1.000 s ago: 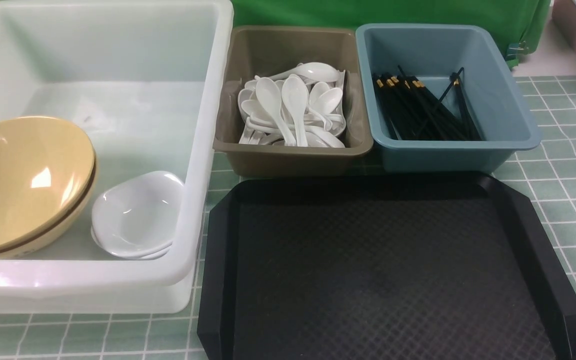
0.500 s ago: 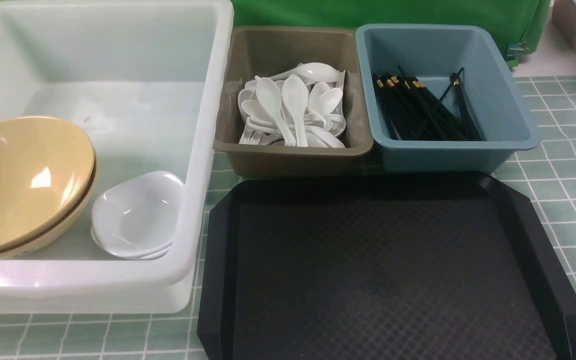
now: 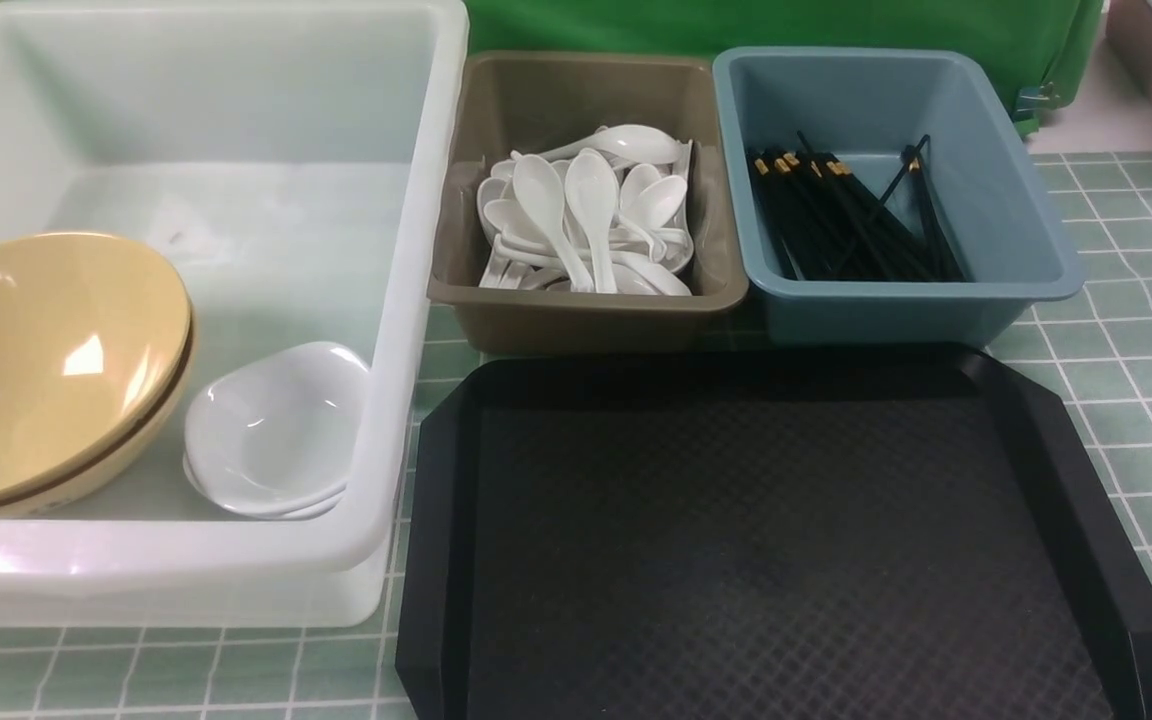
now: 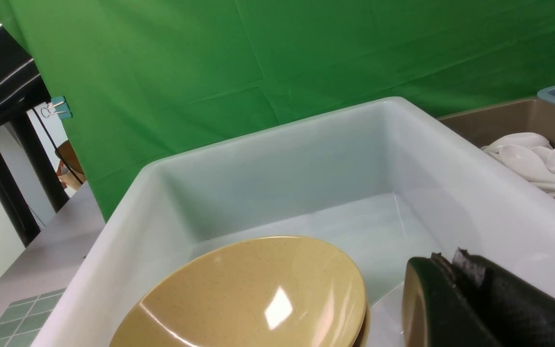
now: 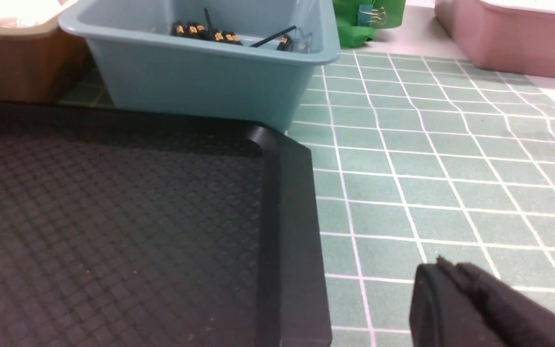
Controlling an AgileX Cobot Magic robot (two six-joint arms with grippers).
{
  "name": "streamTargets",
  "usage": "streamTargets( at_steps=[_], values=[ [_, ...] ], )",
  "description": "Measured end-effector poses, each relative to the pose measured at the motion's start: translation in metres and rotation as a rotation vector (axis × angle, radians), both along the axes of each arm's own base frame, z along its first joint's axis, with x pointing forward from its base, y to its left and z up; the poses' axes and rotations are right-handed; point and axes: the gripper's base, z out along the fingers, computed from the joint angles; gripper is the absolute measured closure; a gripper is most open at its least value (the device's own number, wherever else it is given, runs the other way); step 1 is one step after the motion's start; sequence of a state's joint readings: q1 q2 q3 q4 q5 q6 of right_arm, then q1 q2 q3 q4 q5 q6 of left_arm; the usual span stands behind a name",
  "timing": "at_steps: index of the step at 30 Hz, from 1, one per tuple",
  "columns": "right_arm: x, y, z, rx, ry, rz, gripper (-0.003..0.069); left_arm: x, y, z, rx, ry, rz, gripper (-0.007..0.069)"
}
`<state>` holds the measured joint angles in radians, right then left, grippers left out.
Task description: On blue table put chopsticks spoon bowls plates into blue grey white boxes.
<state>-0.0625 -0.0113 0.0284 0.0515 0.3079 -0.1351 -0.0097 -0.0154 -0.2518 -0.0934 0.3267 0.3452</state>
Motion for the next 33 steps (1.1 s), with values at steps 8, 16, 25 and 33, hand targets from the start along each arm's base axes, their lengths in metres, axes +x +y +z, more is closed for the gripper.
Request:
streamTargets(
  at_steps=[8,16,25,33],
  values=[
    [-0.0001,-0.0007,0.0002,0.010,0.000,-0.010,0.0596,0.0000,0.0000,0.0000,0.000,0.000,0.000,0.0622],
    [-0.0002,-0.0016,0.0000,0.006,0.002,-0.020,0.0586,0.0000,0.0000,0.0000,0.000,0.000,0.000,0.0622],
    [-0.0002,-0.0017,0.0000,0.005,0.002,-0.020,0.0580,0.0000,0.0000,0.0000,0.000,0.000,0.000,0.0622],
    [-0.0002,-0.0017,0.0000,0.004,0.002,-0.020,0.0571,0.0000,0.0000,0.0000,0.000,0.000,0.000,0.0622]
  ],
)
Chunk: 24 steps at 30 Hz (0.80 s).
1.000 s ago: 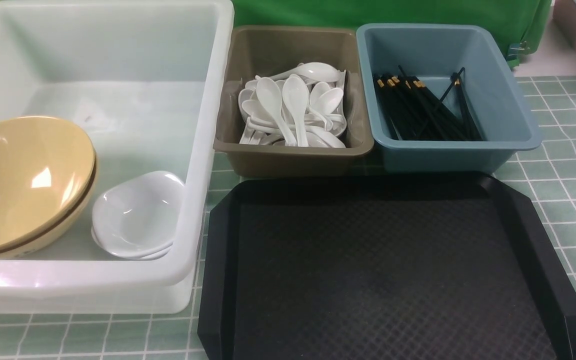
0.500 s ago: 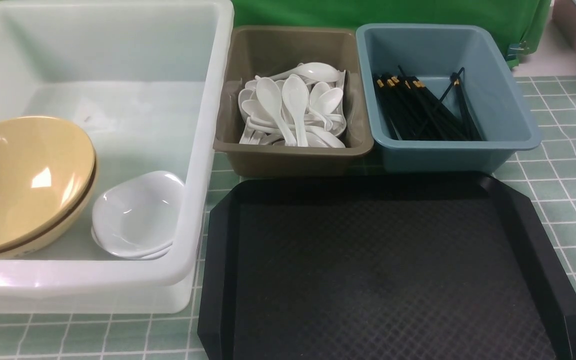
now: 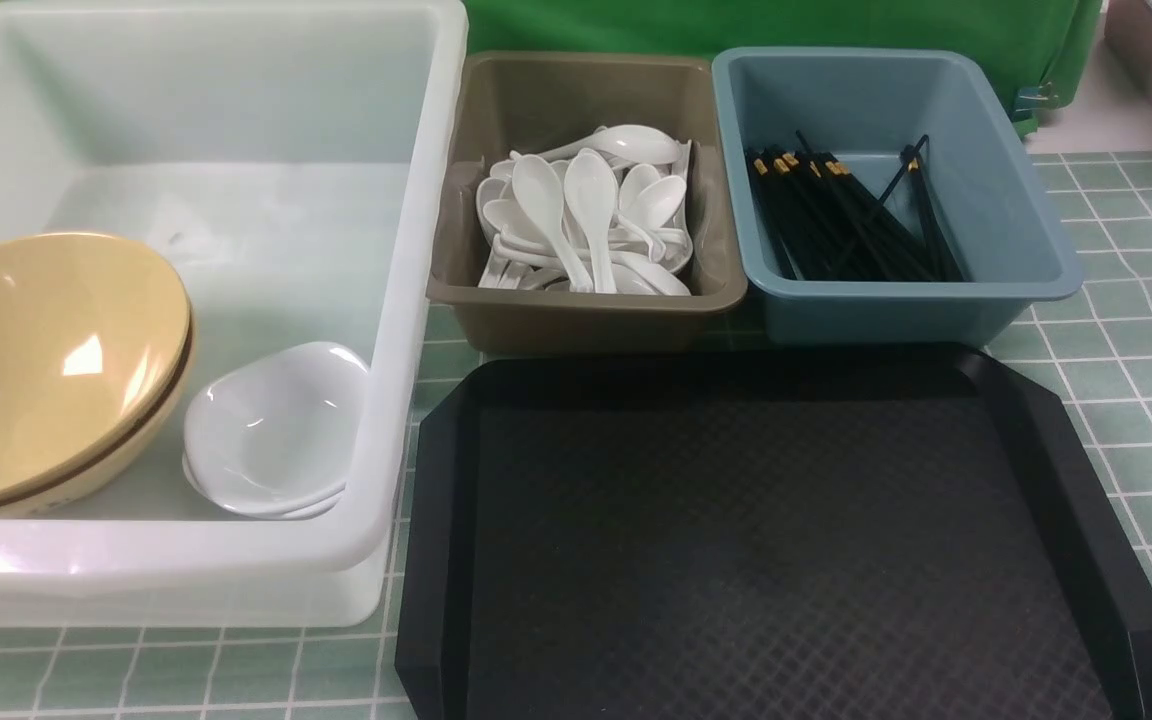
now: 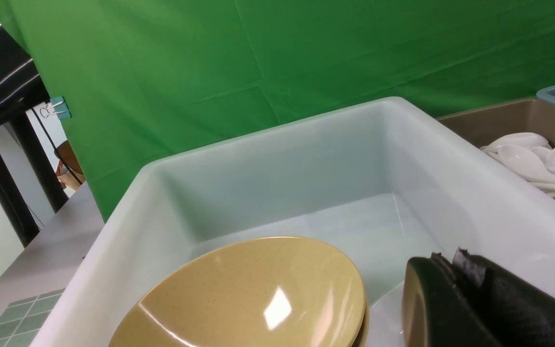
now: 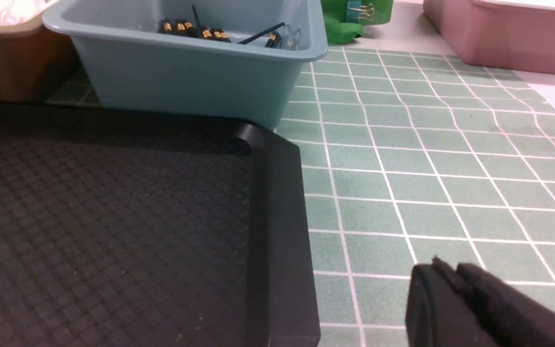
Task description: On blue table put chopsticks spoon bowls plates into blue grey white boxes.
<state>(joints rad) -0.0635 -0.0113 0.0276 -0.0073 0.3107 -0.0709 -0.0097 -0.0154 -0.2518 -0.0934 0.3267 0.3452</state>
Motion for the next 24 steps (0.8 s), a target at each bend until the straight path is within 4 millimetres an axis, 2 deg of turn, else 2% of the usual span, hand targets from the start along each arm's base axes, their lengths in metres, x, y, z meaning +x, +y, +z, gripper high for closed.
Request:
streamTargets(
  at_steps=[5,9,16,22,24],
  values=[
    [0.000,0.000,0.000,-0.001,0.001,0.000,0.0565,0.000,0.000,-0.001,0.002,0.002,0.000,0.0622],
    [0.000,0.000,0.000,-0.001,0.001,0.000,0.0561,0.003,0.000,-0.010,0.003,0.027,0.000,0.0622],
    [0.000,0.000,0.000,-0.001,0.001,0.000,0.0552,0.015,0.000,-0.061,0.001,0.185,-0.001,0.0622],
    [0.000,0.000,0.000,-0.002,0.001,0.000,0.0547,0.019,0.000,-0.086,-0.084,0.234,0.005,0.0622],
    [0.000,0.000,0.000,-0.002,0.001,0.000,0.0545,0.019,0.000,-0.088,-0.135,0.241,0.010,0.0622]
  ],
)
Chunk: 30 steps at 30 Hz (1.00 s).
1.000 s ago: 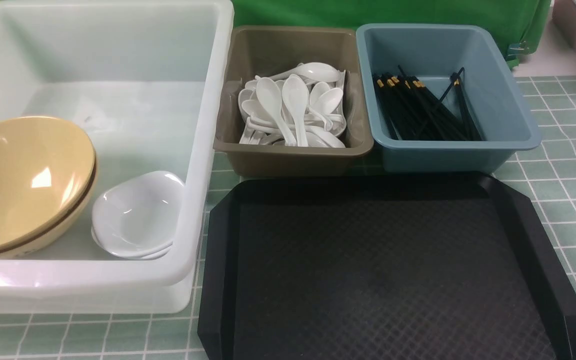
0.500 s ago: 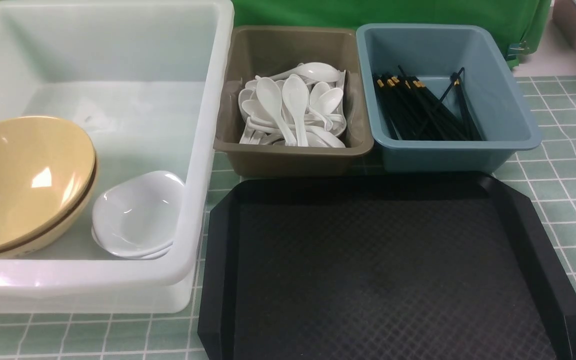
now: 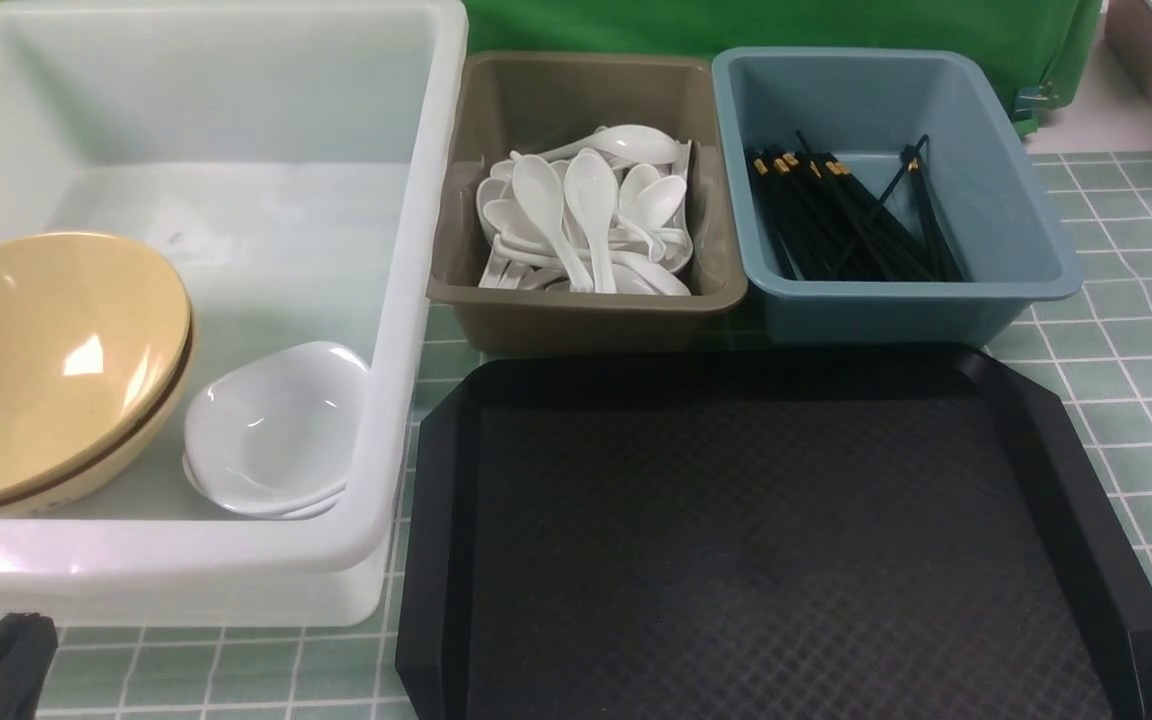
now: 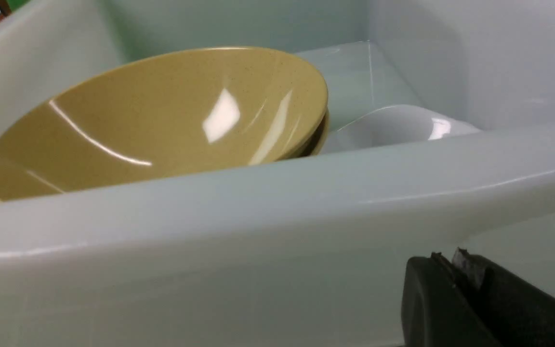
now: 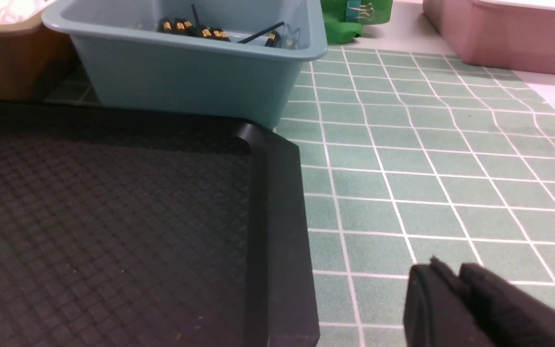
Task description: On blue table put chopsticks spoon bowls plates into blue grey white boxes.
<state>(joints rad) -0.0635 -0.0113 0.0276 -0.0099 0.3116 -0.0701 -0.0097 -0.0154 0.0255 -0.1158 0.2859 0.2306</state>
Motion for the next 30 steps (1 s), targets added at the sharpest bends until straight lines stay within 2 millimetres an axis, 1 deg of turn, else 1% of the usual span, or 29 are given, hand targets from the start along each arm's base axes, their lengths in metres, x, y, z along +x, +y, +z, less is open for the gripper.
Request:
streamTargets(
  at_steps=[3,10,14,30],
  values=[
    [0.0000,0.0000,0.0000,0.000,0.000,0.000,0.0540,-0.0006,-0.0003,-0.0025,-0.059,0.031,0.010,0.0622],
    [0.0000,0.0000,0.0000,0.000,0.000,0.000,0.0532,-0.0007,-0.0004,-0.0028,-0.081,0.035,0.014,0.0622],
    [0.0000,0.0000,0.0000,0.003,0.000,-0.001,0.0527,-0.0008,-0.0005,-0.0029,-0.122,0.041,0.023,0.0622],
    [0.0000,-0.0001,0.0000,0.007,0.000,-0.003,0.0512,-0.0008,-0.0005,-0.0029,-0.123,0.041,0.023,0.0622]
  ],
)
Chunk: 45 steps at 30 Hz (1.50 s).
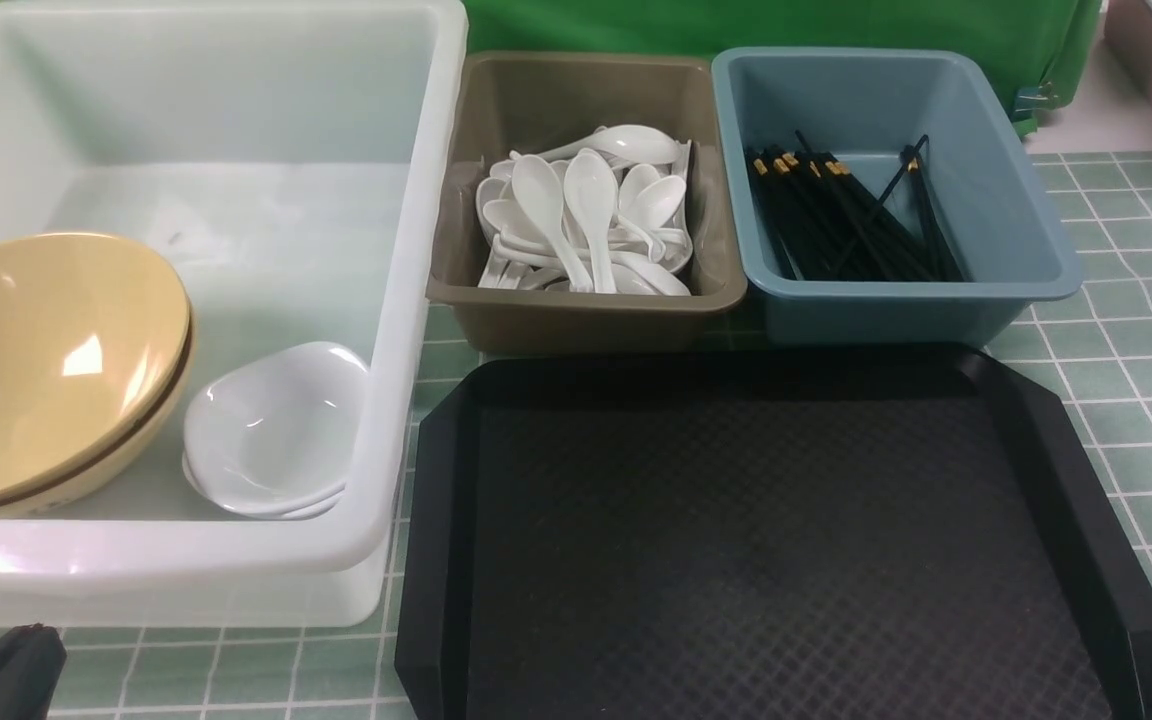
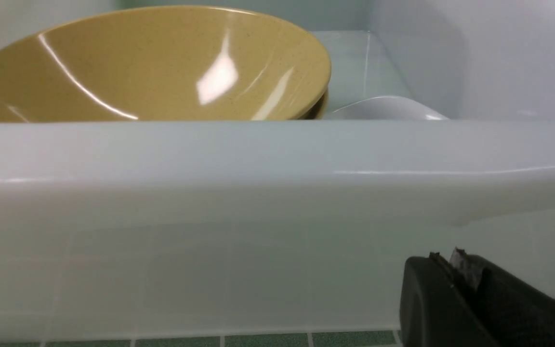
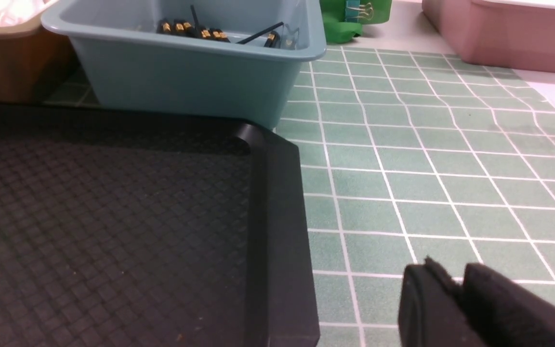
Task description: On blue table put chopsticks spoon bowls plates into blue grey white boxes.
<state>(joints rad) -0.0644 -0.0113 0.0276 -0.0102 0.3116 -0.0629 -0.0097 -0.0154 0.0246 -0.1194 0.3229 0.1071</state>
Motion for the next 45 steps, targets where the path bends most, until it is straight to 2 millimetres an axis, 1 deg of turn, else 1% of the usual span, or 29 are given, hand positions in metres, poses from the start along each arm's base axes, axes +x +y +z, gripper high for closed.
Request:
streamTargets(
  at_steps=[45],
  values=[
    [0.0000,0.0000,0.0000,-0.001,0.000,0.000,0.0470,0.0000,0.0000,0.0000,0.000,0.000,0.000,0.0622]
  ],
)
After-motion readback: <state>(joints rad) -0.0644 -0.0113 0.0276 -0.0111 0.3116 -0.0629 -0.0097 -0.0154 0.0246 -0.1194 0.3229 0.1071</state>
